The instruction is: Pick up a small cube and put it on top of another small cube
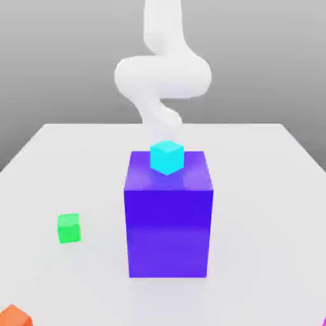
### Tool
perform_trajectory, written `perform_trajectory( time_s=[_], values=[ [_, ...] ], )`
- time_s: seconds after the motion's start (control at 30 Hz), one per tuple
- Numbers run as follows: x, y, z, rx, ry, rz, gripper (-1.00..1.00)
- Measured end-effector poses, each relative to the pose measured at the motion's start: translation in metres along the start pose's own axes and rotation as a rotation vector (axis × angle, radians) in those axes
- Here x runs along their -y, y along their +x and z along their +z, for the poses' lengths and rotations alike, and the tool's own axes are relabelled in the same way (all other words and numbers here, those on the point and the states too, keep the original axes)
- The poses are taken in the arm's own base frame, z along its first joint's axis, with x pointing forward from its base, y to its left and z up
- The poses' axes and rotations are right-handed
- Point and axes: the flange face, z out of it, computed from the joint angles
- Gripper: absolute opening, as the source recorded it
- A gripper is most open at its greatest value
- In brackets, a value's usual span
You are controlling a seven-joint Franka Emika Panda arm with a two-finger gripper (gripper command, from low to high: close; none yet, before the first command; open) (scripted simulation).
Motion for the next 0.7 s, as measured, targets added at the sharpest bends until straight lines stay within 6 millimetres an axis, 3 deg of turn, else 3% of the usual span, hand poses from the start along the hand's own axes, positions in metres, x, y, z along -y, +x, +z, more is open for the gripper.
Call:
perform_trajectory(
  time_s=[0.17,0.37,0.53,0.7],
  values=[
    [0.028,-0.015,0.078,0.122,-0.05,0.057,0.0],
    [0.053,-0.053,0.171,0.242,-0.135,0.114,0.0],
    [0.067,-0.1,0.248,0.321,-0.223,0.153,0.0],
    [0.073,-0.165,0.319,0.383,-0.321,0.174,0.0]
  ],
)
